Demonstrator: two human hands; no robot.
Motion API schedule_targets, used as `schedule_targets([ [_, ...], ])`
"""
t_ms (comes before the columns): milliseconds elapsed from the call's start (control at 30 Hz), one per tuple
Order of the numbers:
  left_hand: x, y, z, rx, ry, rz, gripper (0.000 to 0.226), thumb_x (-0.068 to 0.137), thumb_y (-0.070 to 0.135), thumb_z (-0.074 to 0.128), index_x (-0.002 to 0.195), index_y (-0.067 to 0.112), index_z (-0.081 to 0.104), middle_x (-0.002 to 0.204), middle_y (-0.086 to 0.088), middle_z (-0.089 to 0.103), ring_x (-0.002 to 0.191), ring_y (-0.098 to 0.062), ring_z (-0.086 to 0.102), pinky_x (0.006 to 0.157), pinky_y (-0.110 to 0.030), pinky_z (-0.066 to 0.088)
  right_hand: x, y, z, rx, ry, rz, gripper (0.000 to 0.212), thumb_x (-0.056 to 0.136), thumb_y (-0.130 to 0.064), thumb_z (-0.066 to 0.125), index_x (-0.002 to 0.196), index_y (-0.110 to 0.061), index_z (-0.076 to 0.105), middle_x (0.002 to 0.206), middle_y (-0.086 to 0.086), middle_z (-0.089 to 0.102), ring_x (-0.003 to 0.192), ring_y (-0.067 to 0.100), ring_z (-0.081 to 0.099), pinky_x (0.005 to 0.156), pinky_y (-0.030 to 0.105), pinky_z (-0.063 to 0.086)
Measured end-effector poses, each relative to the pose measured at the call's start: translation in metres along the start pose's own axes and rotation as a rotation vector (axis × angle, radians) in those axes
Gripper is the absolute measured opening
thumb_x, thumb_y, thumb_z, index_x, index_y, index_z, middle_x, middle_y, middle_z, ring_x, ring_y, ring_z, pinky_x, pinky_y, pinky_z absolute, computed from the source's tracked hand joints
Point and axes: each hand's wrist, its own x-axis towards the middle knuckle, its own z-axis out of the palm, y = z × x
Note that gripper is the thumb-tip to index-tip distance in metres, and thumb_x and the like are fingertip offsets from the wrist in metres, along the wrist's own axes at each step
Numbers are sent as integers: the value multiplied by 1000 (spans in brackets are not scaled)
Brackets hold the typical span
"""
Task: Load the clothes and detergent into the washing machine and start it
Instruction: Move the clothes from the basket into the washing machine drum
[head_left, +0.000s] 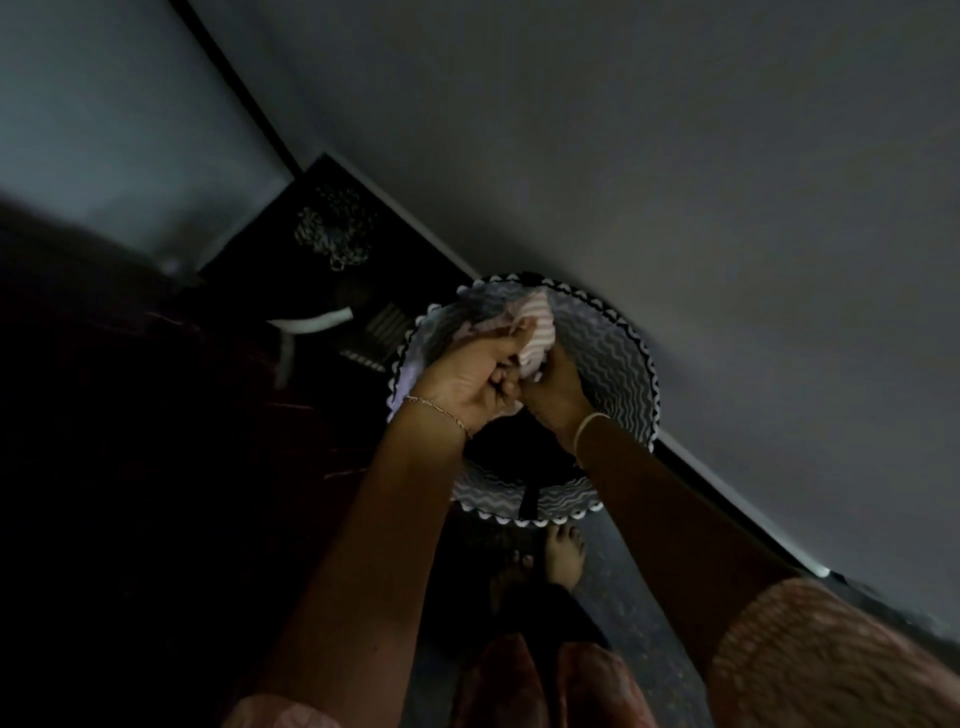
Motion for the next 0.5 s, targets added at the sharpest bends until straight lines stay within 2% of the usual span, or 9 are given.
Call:
schedule_targets([
  [100,-35,22,8,-21,-70,67,13,93,17,59,80,19,58,45,11,43,29,0,26,30,-10,24,-15,-32,-7,54,35,-62,76,55,-34,72,124,-5,57,118,16,66,109,30,63,93,49,52],
  [133,-45,27,9,-33,-93,86,13,93,16,59,80,19,59,47,11,44,29,1,27,30,-10,24,-26,-51,-12,69,39,-67,71,60,-27,74,123,-1,57,117,15,66,107,26,64,92,42,54],
  [167,-56,34,9,-53,-117,107,13,93,16,58,80,19,60,48,11,46,30,1,27,31,-9,24,-40,-72,-18,92,32,-78,60,69,-15,74,123,5,55,113,13,66,102,19,65,88,28,55],
  [200,-66,39,9,-68,-132,129,13,93,15,58,81,18,60,49,11,48,30,1,28,32,-9,25,-51,-87,-24,116,27,-70,46,79,-1,67,121,11,53,105,8,64,91,7,66,78,14,52],
  [233,-78,44,8,-83,-146,148,11,93,15,58,82,18,61,50,11,50,31,1,29,33,-9,27,-59,-98,-29,137,27,-65,33,87,8,57,119,14,53,96,7,63,78,0,64,69,9,49],
  [300,-92,49,4,-87,-133,195,9,92,14,59,85,16,63,50,10,52,34,1,35,35,-10,32,-68,-110,-35,146,69,-67,26,91,11,50,115,16,57,94,13,65,74,6,63,72,18,53],
  [367,-103,48,-4,-34,-62,236,8,92,14,60,85,16,64,52,8,54,40,0,44,39,-13,39,-80,-125,-41,207,64,-43,25,92,6,52,116,7,60,105,17,66,89,23,65,84,31,56],
  [433,-110,42,-13,48,21,245,12,93,11,59,84,19,63,60,7,60,55,-5,52,50,-17,44,-88,-134,-46,273,36,-1,26,93,-2,56,119,-3,60,117,19,64,105,33,63,94,44,52],
  [500,-117,36,-19,107,56,212,23,93,2,53,84,22,60,76,4,61,70,-9,55,62,-22,46,-99,-146,-51,286,42,4,31,92,-6,55,124,-6,58,120,18,64,106,32,63,91,45,54],
])
